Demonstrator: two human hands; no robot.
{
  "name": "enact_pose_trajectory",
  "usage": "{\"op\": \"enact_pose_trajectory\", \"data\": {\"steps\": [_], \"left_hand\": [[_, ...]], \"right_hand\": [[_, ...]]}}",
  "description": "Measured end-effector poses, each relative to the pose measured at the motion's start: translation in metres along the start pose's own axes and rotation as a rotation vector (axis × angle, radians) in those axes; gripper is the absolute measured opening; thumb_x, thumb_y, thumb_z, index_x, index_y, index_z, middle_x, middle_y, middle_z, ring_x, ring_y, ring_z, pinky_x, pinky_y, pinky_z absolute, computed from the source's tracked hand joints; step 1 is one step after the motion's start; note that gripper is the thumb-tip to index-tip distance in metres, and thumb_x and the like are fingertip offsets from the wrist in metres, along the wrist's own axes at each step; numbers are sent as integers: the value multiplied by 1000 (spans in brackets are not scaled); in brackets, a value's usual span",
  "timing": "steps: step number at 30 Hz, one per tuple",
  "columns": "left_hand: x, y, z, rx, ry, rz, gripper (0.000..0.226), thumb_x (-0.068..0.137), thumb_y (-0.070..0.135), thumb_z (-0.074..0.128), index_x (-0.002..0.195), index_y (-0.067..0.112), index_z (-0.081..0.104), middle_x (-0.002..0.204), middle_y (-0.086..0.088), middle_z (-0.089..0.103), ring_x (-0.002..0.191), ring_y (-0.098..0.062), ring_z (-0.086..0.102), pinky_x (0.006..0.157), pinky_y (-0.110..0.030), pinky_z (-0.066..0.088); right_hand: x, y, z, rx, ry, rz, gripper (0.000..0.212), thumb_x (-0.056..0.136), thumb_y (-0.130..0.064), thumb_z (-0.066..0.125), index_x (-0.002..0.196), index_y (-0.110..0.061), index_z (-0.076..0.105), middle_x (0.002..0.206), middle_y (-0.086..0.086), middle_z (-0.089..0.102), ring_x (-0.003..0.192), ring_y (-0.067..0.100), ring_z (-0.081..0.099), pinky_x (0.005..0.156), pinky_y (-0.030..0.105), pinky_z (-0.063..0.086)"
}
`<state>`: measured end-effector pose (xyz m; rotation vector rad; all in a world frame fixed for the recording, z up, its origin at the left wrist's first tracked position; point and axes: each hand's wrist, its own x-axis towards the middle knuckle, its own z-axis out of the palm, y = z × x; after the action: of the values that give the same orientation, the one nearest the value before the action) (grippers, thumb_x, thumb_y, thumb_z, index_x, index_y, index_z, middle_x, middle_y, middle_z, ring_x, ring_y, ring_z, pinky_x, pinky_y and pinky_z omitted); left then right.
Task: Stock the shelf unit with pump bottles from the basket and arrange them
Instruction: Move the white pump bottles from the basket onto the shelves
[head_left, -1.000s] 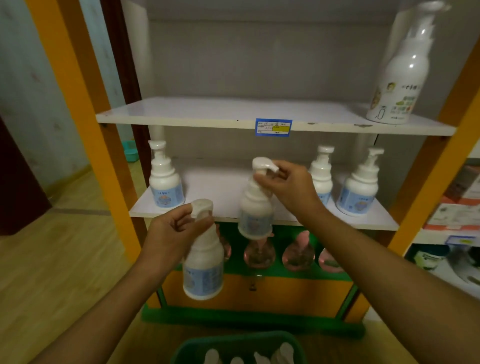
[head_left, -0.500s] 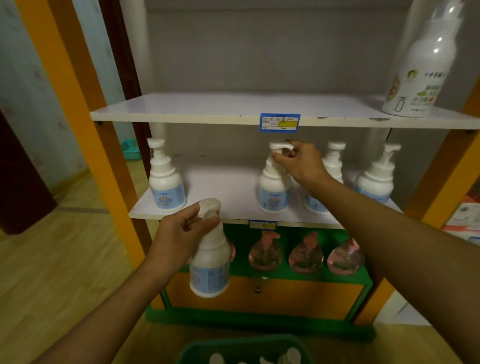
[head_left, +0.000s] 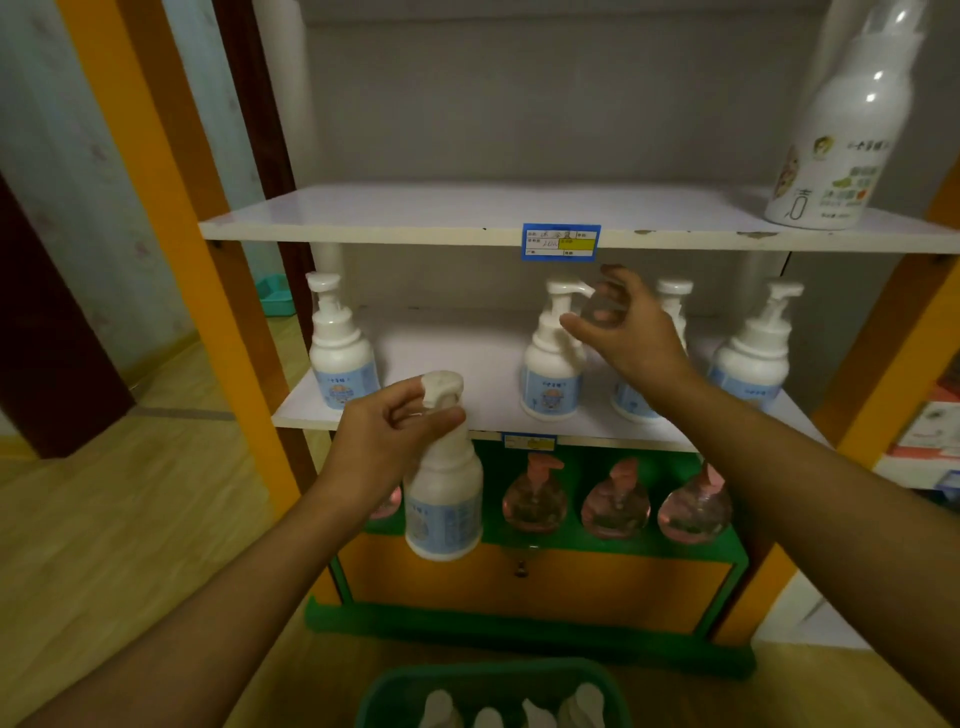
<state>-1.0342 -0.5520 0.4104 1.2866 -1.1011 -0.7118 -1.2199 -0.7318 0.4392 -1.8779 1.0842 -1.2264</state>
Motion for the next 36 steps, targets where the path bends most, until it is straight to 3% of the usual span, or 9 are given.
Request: {"op": "enact_pose_trajectory", "data": {"steps": [3, 5, 10, 14, 18, 21, 25, 31, 36], "left_hand": [[4, 8, -1, -27, 29, -1, 26, 78, 12, 71, 100, 24, 66, 82, 9, 76, 78, -3, 70, 65, -13, 55], [7, 14, 0, -27, 87, -8, 31, 73, 17, 76, 99, 27, 64, 88, 6, 73, 81, -3, 69, 66, -13, 55], [12, 25, 12, 63, 104, 58, 37, 64, 22, 83, 95, 18, 65, 68, 10, 65, 64, 0, 62, 62, -16, 54], [12, 27, 12, 113, 158, 79, 44, 60, 29, 84, 98, 23, 62, 73, 11, 68, 69, -1, 66, 62, -18, 55], [10, 27, 9, 162, 175, 120, 47, 61, 27, 85, 100, 23, 60, 83, 11, 66, 69, 10, 64, 58, -11, 53], [11, 21, 3, 159, 156, 111, 48, 60, 27, 85, 100, 27, 59, 92, 11, 68, 84, 1, 66, 67, -16, 55], [10, 8, -22, 226, 82, 68, 60, 66, 27, 81, 119, 26, 54, 116, 14, 60, 107, -2, 56, 83, -17, 48], [-4, -21, -65, 123, 94, -91, 21, 87, 21, 61, 107, 19, 65, 104, 4, 69, 94, -13, 67, 74, -20, 55], [-15, -39, -77, 66, 5, -178, 20, 90, 17, 57, 107, 13, 65, 99, -1, 74, 84, -8, 71, 65, -16, 56]], "right_hand": [[-27, 0, -4, -20, 45, -46, 45, 77, -25, 75, 117, -15, 56, 112, 1, 62, 89, 14, 62, 80, 18, 51], [-46, -5, 0, -37, -40, -80, 31, 77, -24, 74, 104, -15, 62, 95, 0, 64, 75, 6, 59, 69, 10, 48], [-89, -28, 38, -10, -507, -76, 55, 70, -45, 74, 118, -29, 53, 112, -14, 61, 97, 2, 61, 76, 18, 54], [-98, -37, 60, 17, -401, -101, 51, 69, -45, 76, 113, -35, 52, 105, -21, 57, 93, -2, 58, 67, 8, 48], [-100, -41, 73, -18, -345, -100, 52, 68, -47, 75, 113, -30, 53, 112, -12, 62, 99, 6, 59, 83, 22, 52], [-98, -43, 82, -51, -315, -115, 51, 70, -45, 74, 113, -23, 57, 113, -4, 66, 100, 12, 62, 87, 33, 54], [-83, -40, 84, -24, -288, -96, 51, 72, -40, 75, 115, -19, 59, 113, 0, 67, 96, 13, 64, 84, 30, 56], [-32, -35, 94, -48, -175, -39, 52, 69, -35, 80, 113, -14, 63, 109, 6, 70, 97, 22, 66, 88, 46, 54], [-8, -33, 114, -120, -122, -5, 54, 67, -40, 80, 113, -15, 64, 110, 7, 69, 101, 25, 64, 89, 48, 52]]}}
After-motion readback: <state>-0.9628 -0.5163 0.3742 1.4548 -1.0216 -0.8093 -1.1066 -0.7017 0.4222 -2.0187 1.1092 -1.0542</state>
